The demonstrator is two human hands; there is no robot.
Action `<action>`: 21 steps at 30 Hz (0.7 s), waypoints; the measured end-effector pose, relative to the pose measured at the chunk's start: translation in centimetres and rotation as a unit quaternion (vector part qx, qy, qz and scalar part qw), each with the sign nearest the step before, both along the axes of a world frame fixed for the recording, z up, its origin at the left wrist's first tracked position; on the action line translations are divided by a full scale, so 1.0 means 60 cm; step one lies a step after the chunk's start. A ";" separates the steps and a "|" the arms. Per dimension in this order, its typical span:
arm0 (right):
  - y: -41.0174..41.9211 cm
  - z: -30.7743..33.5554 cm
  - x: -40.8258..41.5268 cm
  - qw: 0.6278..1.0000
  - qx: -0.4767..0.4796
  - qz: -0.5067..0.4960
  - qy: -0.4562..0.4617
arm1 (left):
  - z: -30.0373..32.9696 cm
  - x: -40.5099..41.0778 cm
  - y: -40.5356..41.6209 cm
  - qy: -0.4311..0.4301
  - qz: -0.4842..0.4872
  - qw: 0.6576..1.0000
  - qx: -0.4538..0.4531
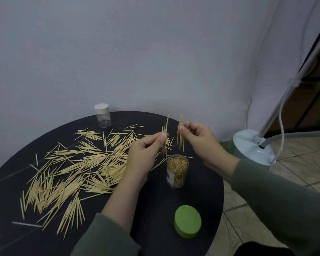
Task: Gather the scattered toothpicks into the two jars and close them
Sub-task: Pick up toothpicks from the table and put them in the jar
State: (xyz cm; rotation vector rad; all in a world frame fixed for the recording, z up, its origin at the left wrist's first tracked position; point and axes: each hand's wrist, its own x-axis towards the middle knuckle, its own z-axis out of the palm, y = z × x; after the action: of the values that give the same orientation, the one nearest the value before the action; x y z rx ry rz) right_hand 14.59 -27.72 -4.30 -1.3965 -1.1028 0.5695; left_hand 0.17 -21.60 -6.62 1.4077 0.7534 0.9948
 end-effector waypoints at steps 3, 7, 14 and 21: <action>-0.008 -0.008 -0.008 1.000 -0.015 0.014 0.011 | 0.006 0.004 -0.012 -0.040 -0.038 0.998 -0.006; -0.012 -0.020 -0.017 0.999 -0.032 0.024 0.024 | -0.002 0.002 -0.011 -0.041 -0.075 0.996 0.011; -0.026 -0.028 -0.013 0.998 -0.049 0.033 -0.032 | -0.016 -0.015 0.015 0.037 -0.142 0.986 0.081; -0.052 -0.027 -0.006 0.995 -0.064 0.014 -0.080 | -0.021 -0.018 0.024 0.089 -0.172 0.973 0.123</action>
State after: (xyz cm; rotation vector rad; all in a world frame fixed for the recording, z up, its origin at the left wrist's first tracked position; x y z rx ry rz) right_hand 14.25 -30.82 -5.94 -1.5612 -1.2329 0.5639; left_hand -0.94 -20.13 -7.86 1.7913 0.5003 0.7141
